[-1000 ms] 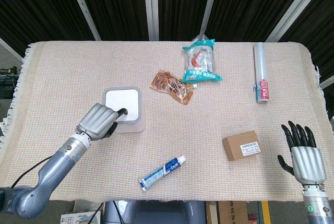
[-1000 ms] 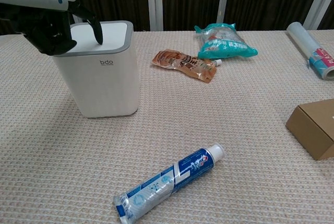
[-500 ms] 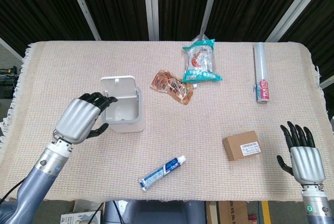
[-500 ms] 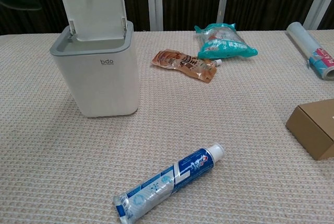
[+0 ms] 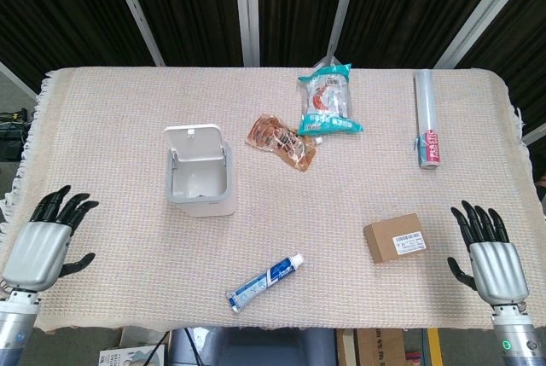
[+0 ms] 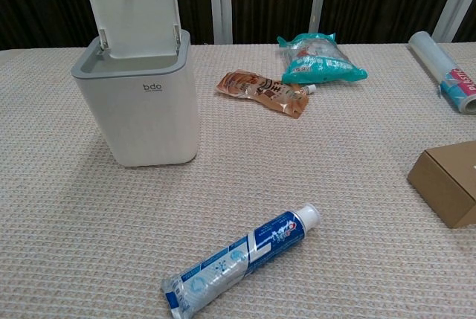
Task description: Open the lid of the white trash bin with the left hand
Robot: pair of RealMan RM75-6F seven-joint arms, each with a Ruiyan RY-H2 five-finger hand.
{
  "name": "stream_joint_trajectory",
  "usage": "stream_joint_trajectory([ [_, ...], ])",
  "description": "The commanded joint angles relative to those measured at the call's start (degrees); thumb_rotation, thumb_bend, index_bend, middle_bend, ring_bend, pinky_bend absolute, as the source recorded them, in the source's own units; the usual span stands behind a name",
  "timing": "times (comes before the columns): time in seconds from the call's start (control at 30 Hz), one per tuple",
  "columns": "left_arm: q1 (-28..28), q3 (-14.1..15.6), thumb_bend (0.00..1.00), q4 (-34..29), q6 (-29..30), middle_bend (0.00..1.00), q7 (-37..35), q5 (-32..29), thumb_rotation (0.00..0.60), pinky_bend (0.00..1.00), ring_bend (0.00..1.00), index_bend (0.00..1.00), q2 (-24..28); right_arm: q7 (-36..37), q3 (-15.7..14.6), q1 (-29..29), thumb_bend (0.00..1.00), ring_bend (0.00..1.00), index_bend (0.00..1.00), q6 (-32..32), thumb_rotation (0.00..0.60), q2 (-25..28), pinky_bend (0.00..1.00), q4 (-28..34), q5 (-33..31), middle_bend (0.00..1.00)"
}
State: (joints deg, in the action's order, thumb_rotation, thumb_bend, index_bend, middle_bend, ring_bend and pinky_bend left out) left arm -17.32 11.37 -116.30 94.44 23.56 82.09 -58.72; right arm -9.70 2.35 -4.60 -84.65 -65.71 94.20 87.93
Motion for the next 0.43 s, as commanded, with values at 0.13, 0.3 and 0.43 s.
stream_joint_trajectory([
  [0.13,5.8,0.9,0.22,13.0,1.6,0.14,-12.8,2.5,0.600,0.09,0.01,0.23,-3.9,2.1,-0.3,0.0,0.30,0.03,0.09,-0.9,0.600,0.7,0.02,-0.7,2.0,0.02],
  [0.3,7.1,-0.4,0.22,15.6,3.2,0.13,-15.3,5.2,0.600,0.09,0.01,0.23,-4.5,2.4,-0.3,0.0,0.30,0.03,0.09,-1.5,0.600,0.7,0.02,-0.7,2.4,0.02],
  [0.43,8.3,-1.5,0.22,16.3,4.0,0.13,-16.2,5.1,0.600,0.09,0.01,0.23,-4.5,2.5,-0.2,0.2,0.30,0.03,0.09,-2.0,0.600,0.7,0.02,-0.5,2.6,0.02],
])
